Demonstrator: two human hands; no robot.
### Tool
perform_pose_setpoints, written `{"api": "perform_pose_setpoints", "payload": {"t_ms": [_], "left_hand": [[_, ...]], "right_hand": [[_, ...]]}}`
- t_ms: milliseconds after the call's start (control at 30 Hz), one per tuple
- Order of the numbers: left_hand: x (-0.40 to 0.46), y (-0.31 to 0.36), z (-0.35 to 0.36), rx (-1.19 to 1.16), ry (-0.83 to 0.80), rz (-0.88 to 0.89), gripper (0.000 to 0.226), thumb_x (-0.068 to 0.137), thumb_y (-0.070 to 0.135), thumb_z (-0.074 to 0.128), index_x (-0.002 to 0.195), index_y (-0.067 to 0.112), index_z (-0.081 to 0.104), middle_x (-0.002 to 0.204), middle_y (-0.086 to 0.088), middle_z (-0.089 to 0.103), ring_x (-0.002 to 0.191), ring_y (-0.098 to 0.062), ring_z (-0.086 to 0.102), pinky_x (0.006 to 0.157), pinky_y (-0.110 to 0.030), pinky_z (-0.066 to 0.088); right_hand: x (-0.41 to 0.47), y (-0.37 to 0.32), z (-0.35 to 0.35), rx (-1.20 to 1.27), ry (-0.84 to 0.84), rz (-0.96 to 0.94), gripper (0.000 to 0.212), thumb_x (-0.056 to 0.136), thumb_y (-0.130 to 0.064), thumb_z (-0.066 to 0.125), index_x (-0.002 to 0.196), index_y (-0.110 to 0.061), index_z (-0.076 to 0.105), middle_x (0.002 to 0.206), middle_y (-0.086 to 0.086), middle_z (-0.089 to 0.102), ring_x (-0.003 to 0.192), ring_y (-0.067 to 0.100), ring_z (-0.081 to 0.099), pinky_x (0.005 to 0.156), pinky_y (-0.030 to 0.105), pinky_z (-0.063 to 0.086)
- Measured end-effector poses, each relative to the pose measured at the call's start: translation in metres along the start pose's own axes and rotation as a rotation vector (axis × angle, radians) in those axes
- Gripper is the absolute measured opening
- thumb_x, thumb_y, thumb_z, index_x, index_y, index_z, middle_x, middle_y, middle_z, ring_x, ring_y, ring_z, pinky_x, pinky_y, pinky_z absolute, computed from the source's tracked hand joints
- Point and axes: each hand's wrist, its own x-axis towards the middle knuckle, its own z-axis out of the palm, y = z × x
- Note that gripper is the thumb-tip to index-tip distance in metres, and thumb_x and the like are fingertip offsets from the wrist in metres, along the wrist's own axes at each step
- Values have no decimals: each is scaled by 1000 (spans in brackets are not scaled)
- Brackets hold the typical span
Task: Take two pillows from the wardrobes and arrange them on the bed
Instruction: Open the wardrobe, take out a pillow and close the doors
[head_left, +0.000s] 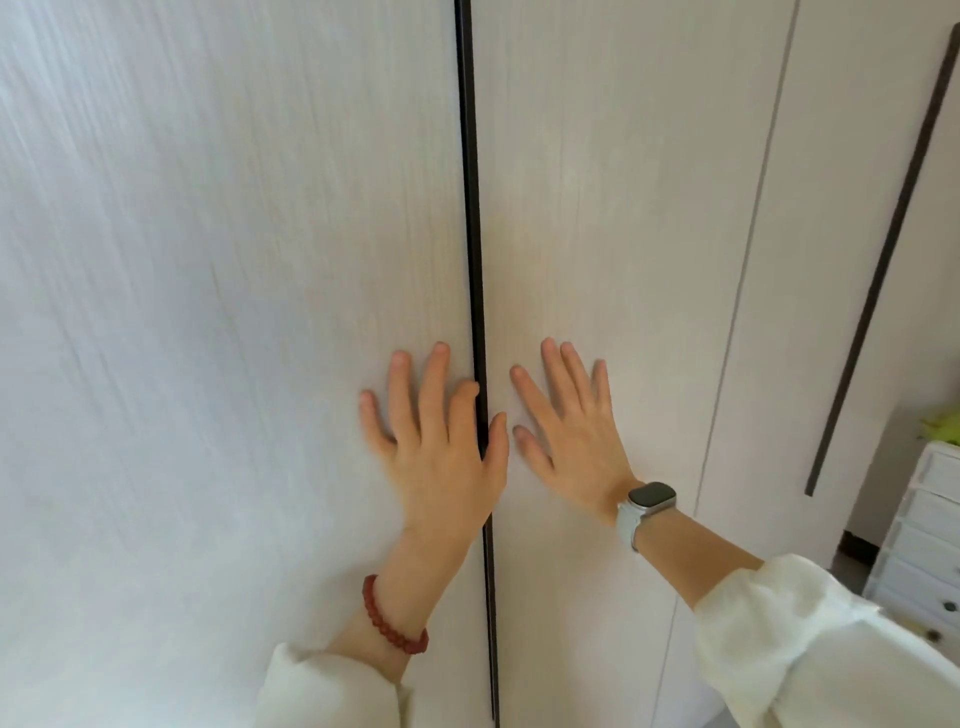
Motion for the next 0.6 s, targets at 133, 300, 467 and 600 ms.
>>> {"api": "perform_pose_setpoints", "payload": {"t_ms": [133, 300, 467, 600], "left_hand": [[-1, 5, 2, 11, 10, -32, 15, 73, 20, 67, 73, 6, 62, 124, -16, 57, 127, -38, 29, 107, -56, 11], [2, 18, -9, 26, -27, -98, 16, 76, 16, 62, 72, 1, 58, 125, -21, 55, 129, -38, 26, 107, -58, 10], [6, 48, -33, 76, -115, -225, 15, 70, -1, 71, 74, -4, 57, 123, -29, 53, 127, -46, 33, 104, -66, 20], [2, 73, -69, 49, -176, -295, 13, 74, -1, 68, 79, -4, 56, 129, -28, 48, 131, -41, 31, 97, -66, 34]], "right_hand": [[0, 17, 25, -27, 128, -108, 54, 87, -36, 36, 138, -20, 26, 147, 18, 20, 135, 36, 16, 102, 69, 11], [4, 23, 35, 5, 158, -131, 56, 85, -37, 38, 138, -23, 26, 147, 15, 21, 134, 36, 19, 98, 72, 8], [-3, 29, 9, 116, 9, -169, 62, 84, -33, 41, 142, -26, 20, 151, 13, 25, 139, 35, 21, 105, 66, 8], [-15, 31, -22, 394, -110, -199, 57, 83, -17, 48, 137, -18, 33, 150, 14, 29, 140, 35, 18, 112, 57, 12]]}}
